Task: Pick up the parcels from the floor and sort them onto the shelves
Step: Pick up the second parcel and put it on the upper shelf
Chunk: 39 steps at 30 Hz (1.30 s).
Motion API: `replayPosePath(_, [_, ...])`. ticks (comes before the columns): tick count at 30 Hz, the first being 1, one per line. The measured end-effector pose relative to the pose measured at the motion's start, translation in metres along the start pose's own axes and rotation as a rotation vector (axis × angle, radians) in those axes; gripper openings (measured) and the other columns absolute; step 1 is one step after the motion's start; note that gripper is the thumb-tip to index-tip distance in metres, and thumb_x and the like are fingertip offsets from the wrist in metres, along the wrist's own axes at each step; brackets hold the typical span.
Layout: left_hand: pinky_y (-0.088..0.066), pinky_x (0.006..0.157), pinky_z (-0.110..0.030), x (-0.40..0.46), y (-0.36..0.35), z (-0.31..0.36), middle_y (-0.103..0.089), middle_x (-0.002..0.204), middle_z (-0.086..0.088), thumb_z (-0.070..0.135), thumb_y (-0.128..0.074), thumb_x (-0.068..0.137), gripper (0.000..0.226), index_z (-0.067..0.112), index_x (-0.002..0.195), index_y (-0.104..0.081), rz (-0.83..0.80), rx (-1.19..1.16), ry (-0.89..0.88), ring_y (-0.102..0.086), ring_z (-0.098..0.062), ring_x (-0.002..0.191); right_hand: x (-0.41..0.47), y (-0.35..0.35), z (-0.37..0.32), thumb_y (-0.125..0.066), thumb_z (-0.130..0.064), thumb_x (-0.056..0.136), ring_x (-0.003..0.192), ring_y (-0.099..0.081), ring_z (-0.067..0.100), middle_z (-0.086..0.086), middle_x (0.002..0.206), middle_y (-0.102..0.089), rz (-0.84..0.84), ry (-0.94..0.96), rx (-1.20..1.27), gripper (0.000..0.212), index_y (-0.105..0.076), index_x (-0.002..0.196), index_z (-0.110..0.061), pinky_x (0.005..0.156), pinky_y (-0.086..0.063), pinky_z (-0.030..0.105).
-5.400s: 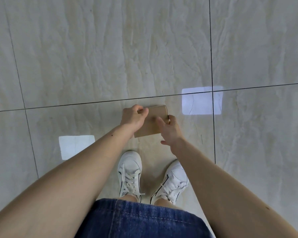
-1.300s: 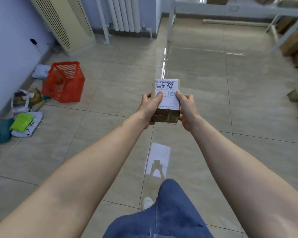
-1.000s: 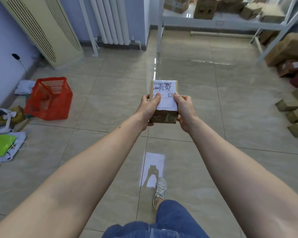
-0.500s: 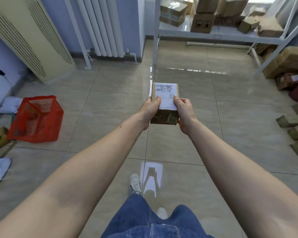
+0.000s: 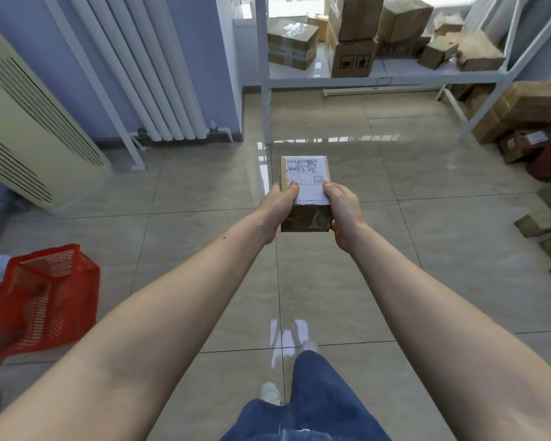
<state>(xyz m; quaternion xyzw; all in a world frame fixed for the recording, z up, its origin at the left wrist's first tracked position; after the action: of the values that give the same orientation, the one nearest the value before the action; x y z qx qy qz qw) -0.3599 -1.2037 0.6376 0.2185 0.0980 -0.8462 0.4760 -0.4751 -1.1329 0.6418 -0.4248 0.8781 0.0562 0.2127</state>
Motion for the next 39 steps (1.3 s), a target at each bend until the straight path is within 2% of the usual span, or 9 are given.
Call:
replayPosePath(5, [-0.051, 0.103, -0.041, 0.077, -0.001, 0.033, -0.068, 0.128, 0.0, 0.053, -0.046, 0.081, 0.064, 0.022, 0.137, -0.052, -0.01, 0.017, -0.02, -0.066, -0.019, 0.115, 0.065, -0.009, -0.036, -0.049, -0.021, 0.1, 0.069, -0.061, 0.005, -0.008, 0.084, -0.065, 0.01, 0.015, 0.004, 0.017, -0.064, 0.092, -0.021, 0.056, -0.046, 0.021])
replayPosePath(9, [-0.053, 0.1, -0.039, 0.138, -0.01, 0.07, -0.068, 0.128, -0.004, 0.048, -0.047, 0.088, 0.058, 0.019, 0.139, -0.05, -0.007, -0.015, -0.031, -0.066, -0.022, 0.116, 0.125, -0.012, -0.071, -0.048, -0.02, 0.101, 0.065, -0.061, 0.004, -0.008, 0.081, -0.065, -0.008, 0.029, -0.001, 0.023, -0.063, 0.084, -0.022, 0.054, -0.046, 0.019])
replayPosePath(14, [-0.052, 0.099, -0.035, 0.211, -0.021, 0.112, -0.067, 0.13, -0.005, 0.038, -0.043, 0.102, 0.044, 0.017, 0.14, -0.048, -0.003, -0.023, -0.022, -0.065, -0.022, 0.117, 0.199, -0.014, -0.115, -0.047, -0.02, 0.102, 0.067, -0.061, 0.004, -0.008, 0.082, -0.065, -0.026, 0.042, -0.009, 0.022, -0.062, 0.086, -0.022, 0.054, -0.046, 0.019])
replayPosePath(18, [-0.051, 0.101, -0.038, 0.262, -0.022, 0.144, -0.066, 0.132, -0.007, 0.043, -0.045, 0.097, 0.051, 0.017, 0.141, -0.047, 0.004, -0.014, -0.027, -0.064, -0.023, 0.117, 0.254, -0.02, -0.141, -0.047, -0.02, 0.102, 0.067, -0.062, 0.005, -0.008, 0.083, -0.066, -0.037, 0.045, -0.015, 0.017, -0.063, 0.097, -0.022, 0.052, -0.047, 0.018])
replayPosePath(24, [-0.047, 0.108, -0.043, 0.352, -0.016, 0.194, -0.066, 0.131, -0.004, 0.046, -0.047, 0.092, 0.055, 0.019, 0.14, -0.048, -0.012, -0.009, -0.046, -0.064, -0.023, 0.119, 0.347, -0.04, -0.183, -0.046, -0.022, 0.102, 0.066, -0.063, 0.003, -0.009, 0.084, -0.067, -0.044, 0.07, -0.025, 0.02, -0.063, 0.092, -0.023, 0.052, -0.047, 0.017])
replayPosePath(27, [-0.049, 0.105, -0.04, 0.401, -0.01, 0.229, -0.064, 0.133, -0.007, 0.037, -0.044, 0.102, 0.042, 0.017, 0.139, -0.046, -0.014, -0.01, -0.068, -0.063, -0.024, 0.12, 0.398, -0.053, -0.208, -0.048, -0.025, 0.101, 0.076, -0.065, 0.008, -0.004, 0.093, -0.067, -0.015, 0.091, -0.002, 0.011, -0.057, 0.105, -0.022, 0.06, -0.05, 0.023])
replayPosePath(29, [-0.053, 0.095, -0.035, 0.432, -0.005, 0.253, -0.064, 0.133, -0.009, 0.036, -0.043, 0.103, 0.042, 0.016, 0.14, -0.045, -0.024, 0.001, -0.074, -0.064, -0.024, 0.118, 0.431, -0.061, -0.226, -0.051, -0.028, 0.099, 0.088, -0.064, 0.015, 0.002, 0.104, -0.065, 0.016, 0.094, 0.005, 0.018, -0.05, 0.115, -0.02, 0.07, -0.054, 0.032])
replayPosePath(32, [-0.054, 0.078, -0.029, 0.472, -0.002, 0.292, -0.064, 0.131, -0.008, 0.035, -0.042, 0.104, 0.041, 0.016, 0.14, -0.044, -0.041, 0.009, -0.091, -0.065, -0.023, 0.11, 0.475, -0.071, -0.254, -0.053, -0.032, 0.096, 0.104, -0.066, 0.027, 0.009, 0.116, -0.065, 0.04, 0.111, 0.009, 0.017, -0.05, 0.11, -0.022, 0.088, -0.055, 0.047])
replayPosePath(39, [-0.056, 0.081, -0.03, 0.558, -0.009, 0.367, -0.064, 0.13, -0.012, 0.036, -0.043, 0.104, 0.044, 0.015, 0.143, -0.042, -0.064, -0.023, -0.105, -0.066, -0.023, 0.108, 0.566, -0.078, -0.32, -0.055, -0.034, 0.095, 0.104, -0.067, 0.025, 0.009, 0.116, -0.066, 0.052, 0.158, 0.021, 0.028, -0.052, 0.119, -0.018, 0.086, -0.057, 0.045])
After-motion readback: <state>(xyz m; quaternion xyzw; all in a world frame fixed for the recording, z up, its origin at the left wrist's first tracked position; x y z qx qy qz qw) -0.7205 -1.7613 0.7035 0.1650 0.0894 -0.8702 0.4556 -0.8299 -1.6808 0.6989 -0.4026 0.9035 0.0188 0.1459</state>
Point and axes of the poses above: each hand's wrist, its own x-axis towards the middle knuckle, its own y-axis out of the back of the hand, z = x × y, the point moved 4 cm from there along x, towards the middle knuckle
